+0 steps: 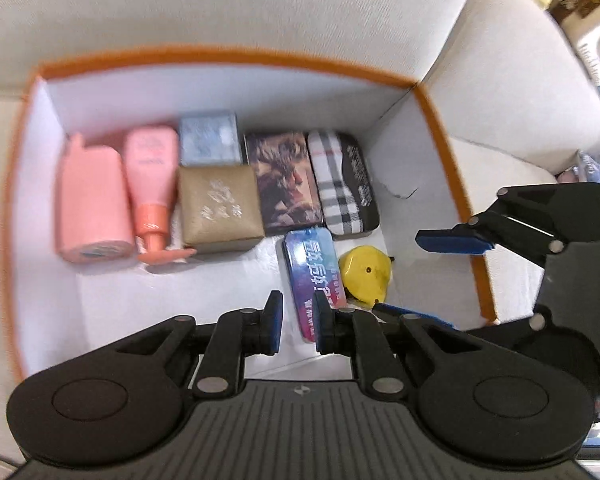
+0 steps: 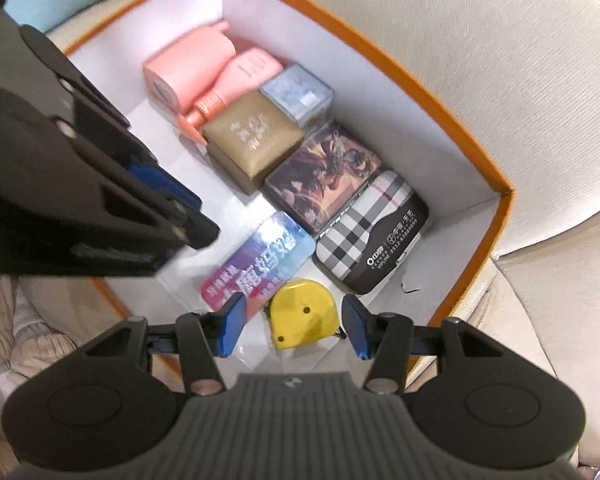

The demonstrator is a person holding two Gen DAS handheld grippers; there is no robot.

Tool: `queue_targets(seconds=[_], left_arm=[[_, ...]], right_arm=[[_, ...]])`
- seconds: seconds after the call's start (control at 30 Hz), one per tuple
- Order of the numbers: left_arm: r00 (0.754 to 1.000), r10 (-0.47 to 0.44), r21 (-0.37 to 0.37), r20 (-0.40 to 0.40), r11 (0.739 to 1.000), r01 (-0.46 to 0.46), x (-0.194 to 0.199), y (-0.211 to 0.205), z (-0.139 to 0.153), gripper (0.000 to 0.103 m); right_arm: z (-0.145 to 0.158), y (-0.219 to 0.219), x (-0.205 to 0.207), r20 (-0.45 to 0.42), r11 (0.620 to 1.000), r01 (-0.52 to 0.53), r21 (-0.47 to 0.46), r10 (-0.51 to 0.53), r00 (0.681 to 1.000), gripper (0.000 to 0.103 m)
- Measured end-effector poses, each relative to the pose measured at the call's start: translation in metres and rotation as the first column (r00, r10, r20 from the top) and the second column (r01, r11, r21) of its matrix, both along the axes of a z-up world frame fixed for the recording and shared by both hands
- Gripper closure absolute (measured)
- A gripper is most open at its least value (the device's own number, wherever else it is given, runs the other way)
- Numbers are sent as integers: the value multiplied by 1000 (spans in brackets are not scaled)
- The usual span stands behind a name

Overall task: Organize rigid objects
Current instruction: 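Open both tools to release the blue card and tape measure, lift away, then move both tools down toward the Vaseline tube and dark blue bottle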

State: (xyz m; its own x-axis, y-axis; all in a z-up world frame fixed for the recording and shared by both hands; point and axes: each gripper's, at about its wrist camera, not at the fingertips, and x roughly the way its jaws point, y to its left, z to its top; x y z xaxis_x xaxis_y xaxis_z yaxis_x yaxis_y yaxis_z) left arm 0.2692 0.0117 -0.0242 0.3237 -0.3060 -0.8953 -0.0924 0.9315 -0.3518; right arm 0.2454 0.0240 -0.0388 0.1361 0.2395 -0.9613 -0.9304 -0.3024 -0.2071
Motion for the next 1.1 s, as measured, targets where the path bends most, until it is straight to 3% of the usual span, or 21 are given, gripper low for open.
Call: queue_targets(seconds=[0.1, 0.23, 0.27, 0.4, 0.53, 0.7, 0.8, 0.93, 1.1], left_arm=[[996, -20, -1, 83, 1000, 20, -25, 15, 27, 87], [986, -42, -5, 163, 999, 43, -62, 39, 55, 87], [984, -42, 7, 174, 999, 42, -71, 52, 77, 87], [982, -15, 56, 189, 998, 5, -104, 69, 79, 87], [990, 44, 98, 134, 994, -57, -132, 98, 65, 87], [990, 133, 157, 41, 978, -138, -153, 126, 27, 87], [983, 185, 170, 1, 969, -182, -159, 142, 4, 86], [975, 220, 152, -36, 965, -212, -160, 151, -19, 85], [973, 226, 168, -36, 962, -217, -162, 156, -24, 85]], right_arm=[[16, -10, -9, -12, 996, 26, 80, -25, 1000, 49], [42, -30, -23, -95, 967, 108, 229, -88, 992, 48], [48, -36, -26, -126, 954, 141, 264, -111, 986, 48], [62, -56, -46, -243, 903, 249, 351, -169, 955, 48], [60, -73, -75, -327, 852, 329, 407, -200, 924, 48], [34, -82, -116, -439, 857, 393, 334, -227, 869, 48], [1, -75, -137, -481, 870, 437, 228, -290, 827, 48], [-47, -64, -160, -509, 857, 510, 76, -406, 759, 48], [-86, -49, -188, -451, 864, 504, -5, -451, 770, 48]])
